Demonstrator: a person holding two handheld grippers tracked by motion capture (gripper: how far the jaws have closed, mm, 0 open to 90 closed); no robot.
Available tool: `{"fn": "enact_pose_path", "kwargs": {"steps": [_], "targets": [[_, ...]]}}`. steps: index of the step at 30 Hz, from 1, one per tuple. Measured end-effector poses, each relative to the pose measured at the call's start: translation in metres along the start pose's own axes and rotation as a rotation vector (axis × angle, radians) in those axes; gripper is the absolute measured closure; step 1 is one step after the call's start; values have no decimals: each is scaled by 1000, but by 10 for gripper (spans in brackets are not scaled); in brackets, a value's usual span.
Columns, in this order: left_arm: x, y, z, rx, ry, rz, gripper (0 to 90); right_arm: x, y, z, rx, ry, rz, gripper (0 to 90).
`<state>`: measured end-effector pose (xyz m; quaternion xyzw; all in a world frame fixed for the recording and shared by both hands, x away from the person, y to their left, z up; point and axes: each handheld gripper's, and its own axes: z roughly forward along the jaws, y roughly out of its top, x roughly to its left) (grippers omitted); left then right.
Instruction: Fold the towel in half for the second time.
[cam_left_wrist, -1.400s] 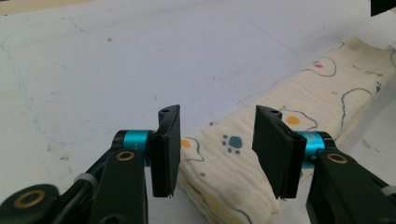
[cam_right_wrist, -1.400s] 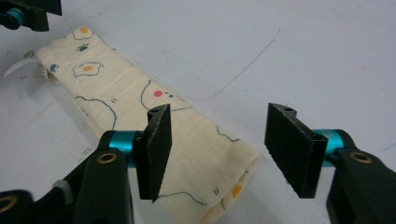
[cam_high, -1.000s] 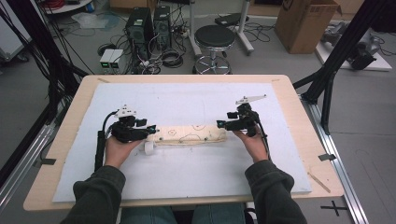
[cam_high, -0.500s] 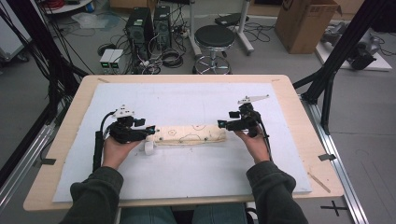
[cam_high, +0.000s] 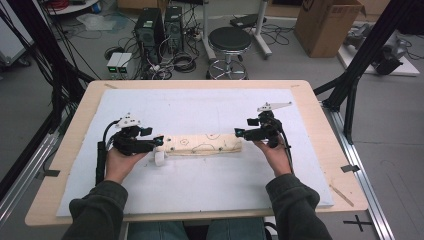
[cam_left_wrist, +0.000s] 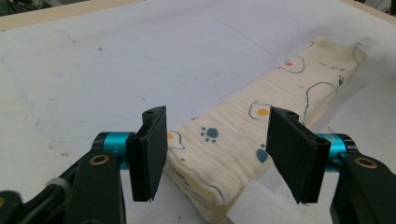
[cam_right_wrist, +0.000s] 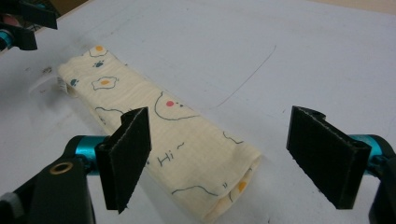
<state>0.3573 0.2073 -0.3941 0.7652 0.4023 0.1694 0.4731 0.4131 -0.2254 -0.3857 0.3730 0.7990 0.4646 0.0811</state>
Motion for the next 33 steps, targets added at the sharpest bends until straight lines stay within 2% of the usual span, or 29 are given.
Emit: {"fn": "enact_pose_path", "kwargs": {"steps": [10, 15, 33], "targets": [[-4, 1, -12, -12, -9, 17, 376, 0, -1, -8, 1, 1, 0, 190], [-5, -1, -17, 0, -6, 32, 358, 2, -2, -14, -3, -8, -7, 175], [-9, -10, -37, -17, -4, 43, 334, 10, -8, -33, -18, -22, -35, 146]]}}
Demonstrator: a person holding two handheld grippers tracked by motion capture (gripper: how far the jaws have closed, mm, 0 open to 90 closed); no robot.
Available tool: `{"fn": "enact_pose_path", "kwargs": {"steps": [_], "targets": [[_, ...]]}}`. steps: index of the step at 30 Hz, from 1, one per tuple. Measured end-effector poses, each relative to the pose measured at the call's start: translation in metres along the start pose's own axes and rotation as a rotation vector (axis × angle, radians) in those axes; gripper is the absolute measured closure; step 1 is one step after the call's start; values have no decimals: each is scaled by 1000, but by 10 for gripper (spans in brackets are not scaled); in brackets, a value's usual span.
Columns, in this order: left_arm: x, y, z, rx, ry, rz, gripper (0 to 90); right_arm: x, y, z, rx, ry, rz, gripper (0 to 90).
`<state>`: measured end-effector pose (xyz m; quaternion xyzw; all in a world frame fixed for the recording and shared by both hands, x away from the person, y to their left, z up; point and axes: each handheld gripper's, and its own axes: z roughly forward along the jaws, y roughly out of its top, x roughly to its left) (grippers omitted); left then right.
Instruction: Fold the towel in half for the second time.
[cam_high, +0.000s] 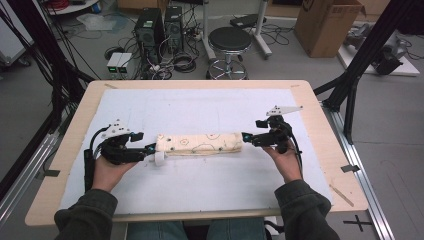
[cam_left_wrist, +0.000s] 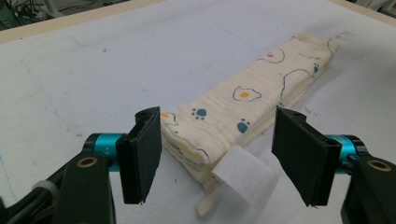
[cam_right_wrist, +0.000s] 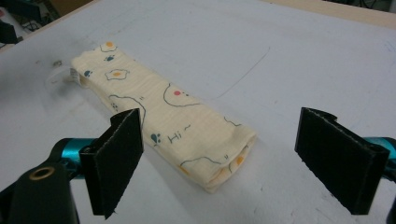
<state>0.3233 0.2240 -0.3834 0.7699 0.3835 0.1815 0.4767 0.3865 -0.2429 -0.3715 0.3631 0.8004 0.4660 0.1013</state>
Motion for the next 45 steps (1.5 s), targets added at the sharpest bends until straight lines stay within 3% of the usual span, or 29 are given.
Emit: {"fn": "enact_pose_path", "kwargs": {"steps": [7, 12, 22, 30, 45], "targets": [[-1, -4, -8, 7, 2, 14, 328, -1, -11, -7, -2, -12, 7, 139], [-2, -9, -12, 2, -1, 2, 318, -3, -17, -13, -7, -9, 16, 124], [-5, -17, -20, 8, 6, 14, 309, 2, -27, -24, -31, -9, 0, 123], [-7, -23, -25, 1, 4, -5, 299, 0, -37, -32, -50, -7, 17, 122], [-15, -29, -36, -1, 14, 19, 267, 1, -53, -44, -45, -12, 21, 121]]}}
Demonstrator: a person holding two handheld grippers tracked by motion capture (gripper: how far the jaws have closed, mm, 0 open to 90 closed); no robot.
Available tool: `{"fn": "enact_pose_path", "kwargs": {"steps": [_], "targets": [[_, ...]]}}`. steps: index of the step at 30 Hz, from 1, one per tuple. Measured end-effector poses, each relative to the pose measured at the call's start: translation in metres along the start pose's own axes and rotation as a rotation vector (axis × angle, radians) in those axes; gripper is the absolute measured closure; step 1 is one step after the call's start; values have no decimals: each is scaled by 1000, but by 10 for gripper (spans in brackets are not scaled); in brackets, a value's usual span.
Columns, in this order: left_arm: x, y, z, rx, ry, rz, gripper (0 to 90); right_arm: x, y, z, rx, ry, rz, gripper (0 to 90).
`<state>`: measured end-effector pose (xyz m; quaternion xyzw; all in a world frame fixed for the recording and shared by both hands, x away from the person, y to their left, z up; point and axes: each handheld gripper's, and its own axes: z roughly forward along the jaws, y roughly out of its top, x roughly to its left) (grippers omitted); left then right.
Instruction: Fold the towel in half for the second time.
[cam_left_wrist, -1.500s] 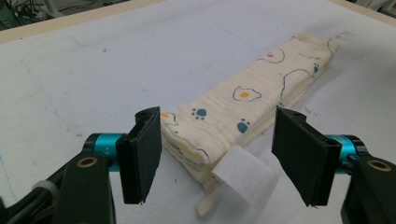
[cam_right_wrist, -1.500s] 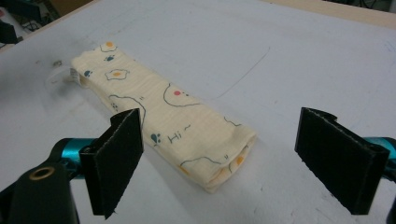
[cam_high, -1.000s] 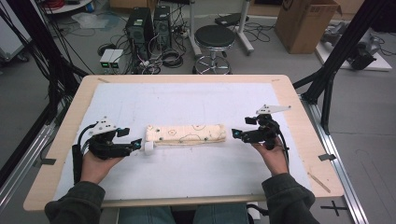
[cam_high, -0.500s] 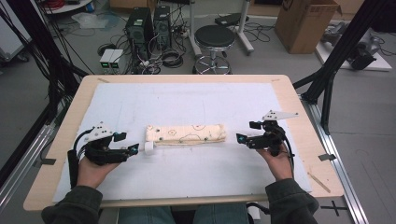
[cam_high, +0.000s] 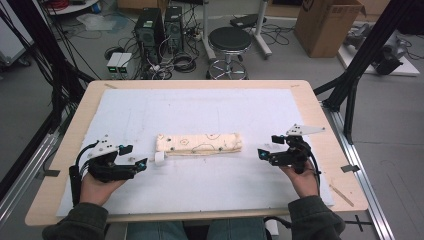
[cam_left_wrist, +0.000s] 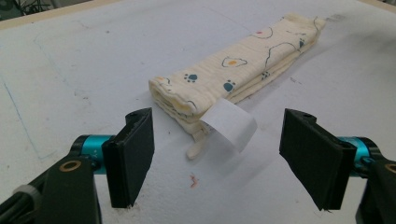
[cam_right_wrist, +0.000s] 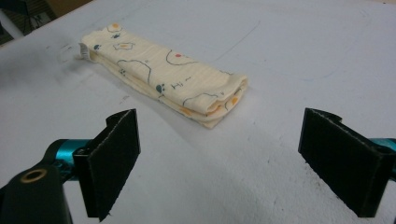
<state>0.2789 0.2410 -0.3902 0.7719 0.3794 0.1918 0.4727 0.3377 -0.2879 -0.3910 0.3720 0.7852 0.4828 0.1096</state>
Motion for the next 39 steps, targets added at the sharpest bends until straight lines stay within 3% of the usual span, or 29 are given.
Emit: {"fn": "enact_pose_path", "kwargs": {"steps": [16, 39], "targets": [[-3, -18, -9, -7, 17, -13, 259, 3, -21, -10, 18, -15, 4, 120], [-13, -34, -16, -6, 28, 10, 254, 14, -51, -19, 50, -12, 5, 120]]}}
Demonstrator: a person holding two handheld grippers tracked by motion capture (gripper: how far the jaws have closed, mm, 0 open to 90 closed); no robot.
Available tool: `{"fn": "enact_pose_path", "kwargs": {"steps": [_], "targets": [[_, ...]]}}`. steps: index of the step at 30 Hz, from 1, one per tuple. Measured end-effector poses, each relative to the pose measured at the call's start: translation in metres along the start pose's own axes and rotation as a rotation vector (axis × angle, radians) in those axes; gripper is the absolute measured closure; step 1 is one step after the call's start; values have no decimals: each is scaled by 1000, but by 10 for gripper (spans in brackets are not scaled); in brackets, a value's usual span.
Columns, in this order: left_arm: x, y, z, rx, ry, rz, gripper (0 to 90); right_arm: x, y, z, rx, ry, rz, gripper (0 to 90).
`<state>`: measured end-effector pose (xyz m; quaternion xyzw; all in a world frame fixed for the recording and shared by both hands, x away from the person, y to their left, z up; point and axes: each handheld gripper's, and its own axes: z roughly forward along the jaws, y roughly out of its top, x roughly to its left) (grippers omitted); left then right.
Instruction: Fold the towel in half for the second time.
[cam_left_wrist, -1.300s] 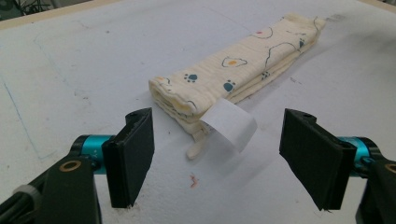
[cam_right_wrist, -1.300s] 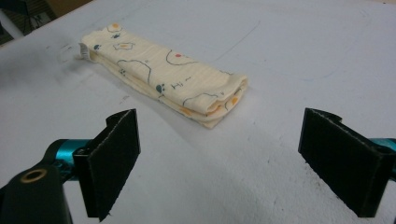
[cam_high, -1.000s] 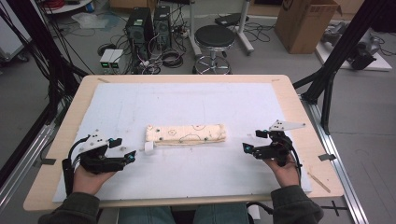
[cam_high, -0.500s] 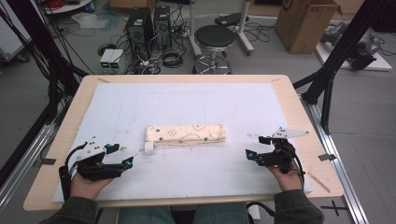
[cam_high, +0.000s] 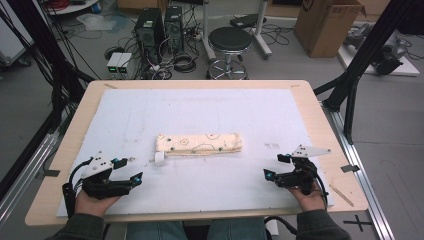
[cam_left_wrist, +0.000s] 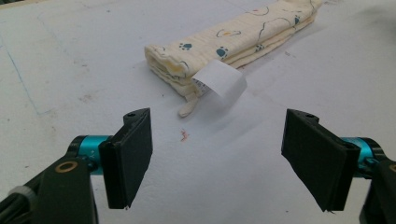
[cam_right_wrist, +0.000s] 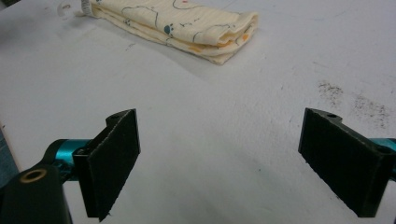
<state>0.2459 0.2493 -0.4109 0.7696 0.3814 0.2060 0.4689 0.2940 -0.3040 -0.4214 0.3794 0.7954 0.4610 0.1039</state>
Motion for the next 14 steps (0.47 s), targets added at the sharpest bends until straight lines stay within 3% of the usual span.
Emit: {"fn": "enact_pose_path", "kwargs": {"steps": [14], "targets": [[-1, 0, 3, 10, 8, 12, 255, 3, 1, 0, -23, -10, -18, 120]]}}
